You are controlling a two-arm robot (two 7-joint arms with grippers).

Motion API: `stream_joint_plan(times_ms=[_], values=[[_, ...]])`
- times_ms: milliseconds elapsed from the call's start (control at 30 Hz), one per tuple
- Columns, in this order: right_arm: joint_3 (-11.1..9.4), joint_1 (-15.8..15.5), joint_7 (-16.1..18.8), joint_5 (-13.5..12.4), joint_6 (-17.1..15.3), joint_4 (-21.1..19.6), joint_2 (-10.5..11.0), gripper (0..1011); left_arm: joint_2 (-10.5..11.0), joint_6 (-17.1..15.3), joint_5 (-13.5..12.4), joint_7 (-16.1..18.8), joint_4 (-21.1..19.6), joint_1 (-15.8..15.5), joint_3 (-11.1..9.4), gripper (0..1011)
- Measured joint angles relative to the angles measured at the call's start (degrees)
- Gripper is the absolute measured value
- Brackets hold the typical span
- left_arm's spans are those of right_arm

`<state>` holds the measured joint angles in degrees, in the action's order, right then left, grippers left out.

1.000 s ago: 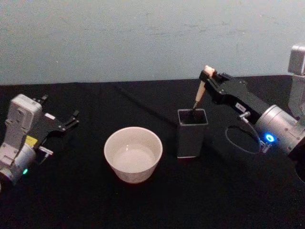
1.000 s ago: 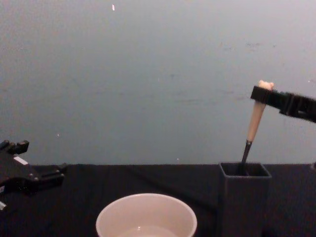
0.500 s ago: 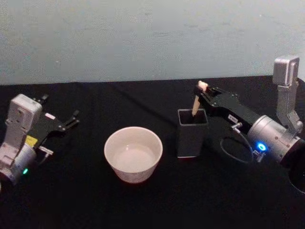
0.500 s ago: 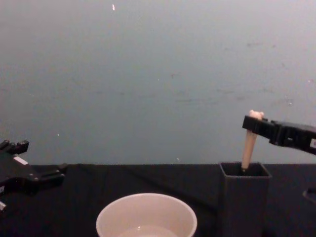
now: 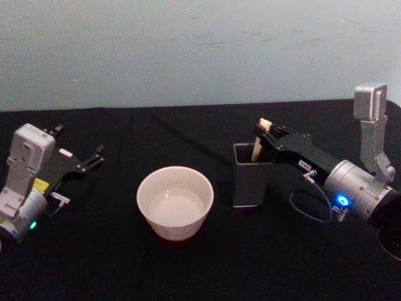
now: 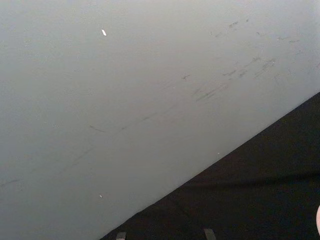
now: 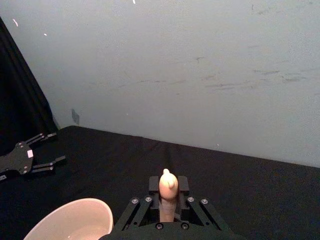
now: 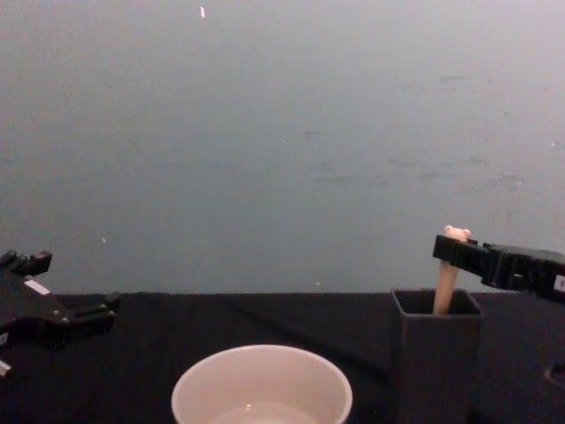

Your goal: Pick up the stirring spoon with one hand, stir inside the cup, then place it back in its original position.

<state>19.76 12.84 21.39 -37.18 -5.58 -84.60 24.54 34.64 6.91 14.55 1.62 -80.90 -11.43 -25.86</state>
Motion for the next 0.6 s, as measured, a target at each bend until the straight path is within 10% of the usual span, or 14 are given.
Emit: stream_joint_plan(times_ms=[600], values=[[-0.18, -0.28, -0.41, 0.04, -0.32, -0.14, 0.03, 214, 0.00, 0.00, 0.00, 0.00, 0.00, 0.00, 0.00, 1001]])
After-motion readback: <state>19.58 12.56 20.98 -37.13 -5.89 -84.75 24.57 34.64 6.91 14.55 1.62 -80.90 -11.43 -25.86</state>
